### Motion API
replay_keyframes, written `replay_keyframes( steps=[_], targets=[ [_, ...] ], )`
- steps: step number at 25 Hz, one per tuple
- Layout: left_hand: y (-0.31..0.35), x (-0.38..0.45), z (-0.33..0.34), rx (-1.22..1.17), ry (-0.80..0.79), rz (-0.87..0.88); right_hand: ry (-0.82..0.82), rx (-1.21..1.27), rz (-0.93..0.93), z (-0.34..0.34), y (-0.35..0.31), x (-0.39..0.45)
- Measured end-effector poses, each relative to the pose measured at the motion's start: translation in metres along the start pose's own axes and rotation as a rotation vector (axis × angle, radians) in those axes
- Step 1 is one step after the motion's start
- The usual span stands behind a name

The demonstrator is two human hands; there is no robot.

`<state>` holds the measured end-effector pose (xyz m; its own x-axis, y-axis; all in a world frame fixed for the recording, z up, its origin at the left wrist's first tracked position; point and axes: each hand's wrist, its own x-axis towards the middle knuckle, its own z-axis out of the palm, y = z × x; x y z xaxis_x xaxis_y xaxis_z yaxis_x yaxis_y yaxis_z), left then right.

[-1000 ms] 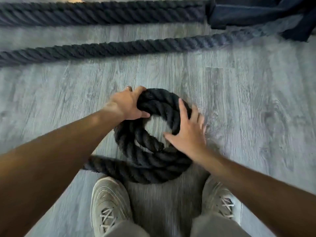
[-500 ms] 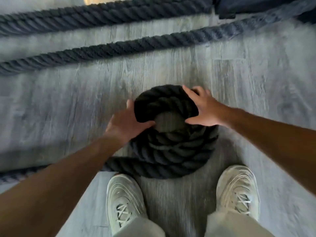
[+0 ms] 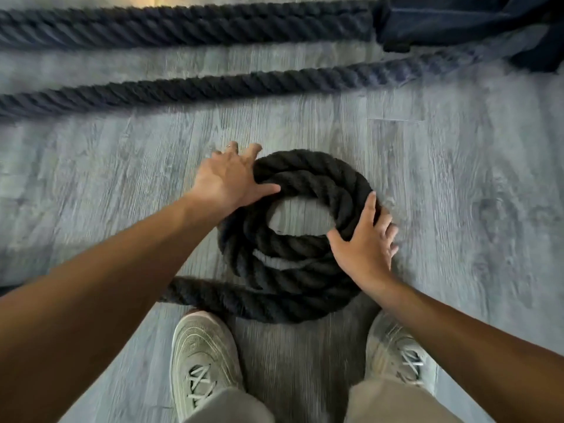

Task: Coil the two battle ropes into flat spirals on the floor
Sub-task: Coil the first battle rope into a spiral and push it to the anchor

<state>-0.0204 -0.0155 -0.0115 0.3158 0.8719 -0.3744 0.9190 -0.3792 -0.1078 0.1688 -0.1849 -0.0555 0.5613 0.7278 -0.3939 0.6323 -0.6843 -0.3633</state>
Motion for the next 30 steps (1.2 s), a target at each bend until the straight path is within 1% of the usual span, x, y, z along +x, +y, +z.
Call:
replay_keyframes(
  steps=[2, 3, 6, 9, 11, 12, 15, 18, 21, 23, 24, 25, 27, 28, 30],
  targets=[
    [0.003, 0.014, -0.003, -0.095, -0.057, 0.153, 0.001, -0.012, -0.036, -0.002, -0.003, 0.004],
    [0.003, 0.017, 0.001, -0.103, -0.075, 0.188, 0.005, -0.006, -0.039, -0.002, -0.003, 0.005],
    [0.002, 0.016, 0.011, -0.085, -0.028, 0.211, 0.003, 0.036, -0.038, -0.002, -0.002, 0.005],
    [0.006, 0.012, 0.012, 0.016, 0.032, 0.191, 0.025, 0.124, -0.051, -0.006, -0.001, 0.005],
    [0.010, 0.009, 0.017, 0.072, 0.051, 0.160, 0.067, 0.175, -0.032, -0.006, -0.003, 0.001],
    [0.010, 0.007, 0.021, 0.088, 0.034, 0.139, 0.073, 0.198, -0.009, -0.005, -0.005, -0.002],
    [0.004, 0.004, 0.025, 0.006, -0.069, 0.009, 0.011, 0.212, 0.033, 0.001, -0.015, -0.013],
    [-0.003, -0.005, 0.025, -0.197, -0.175, -0.193, -0.031, 0.184, 0.074, 0.006, -0.030, -0.010],
    [0.005, -0.029, 0.038, -0.453, -0.244, -0.398, -0.021, 0.147, 0.117, 0.007, -0.036, 0.004],
    [0.014, -0.048, 0.047, -0.644, -0.289, -0.488, -0.027, 0.106, 0.117, 0.005, -0.032, 0.015],
    [0.015, -0.053, 0.048, -0.693, -0.311, -0.515, -0.027, 0.084, 0.108, 0.004, -0.030, 0.019],
    [0.014, -0.053, 0.046, -0.700, -0.339, -0.533, -0.022, 0.065, 0.099, 0.004, -0.028, 0.021],
    [0.008, -0.040, 0.039, -0.587, -0.371, -0.523, -0.007, 0.045, 0.092, 0.005, -0.027, 0.023],
    [0.004, -0.029, 0.034, -0.501, -0.341, -0.488, -0.001, 0.041, 0.090, 0.006, -0.027, 0.023],
    [-0.001, -0.004, 0.022, -0.408, -0.217, -0.349, 0.008, 0.031, 0.080, 0.008, -0.027, 0.024]
  ],
)
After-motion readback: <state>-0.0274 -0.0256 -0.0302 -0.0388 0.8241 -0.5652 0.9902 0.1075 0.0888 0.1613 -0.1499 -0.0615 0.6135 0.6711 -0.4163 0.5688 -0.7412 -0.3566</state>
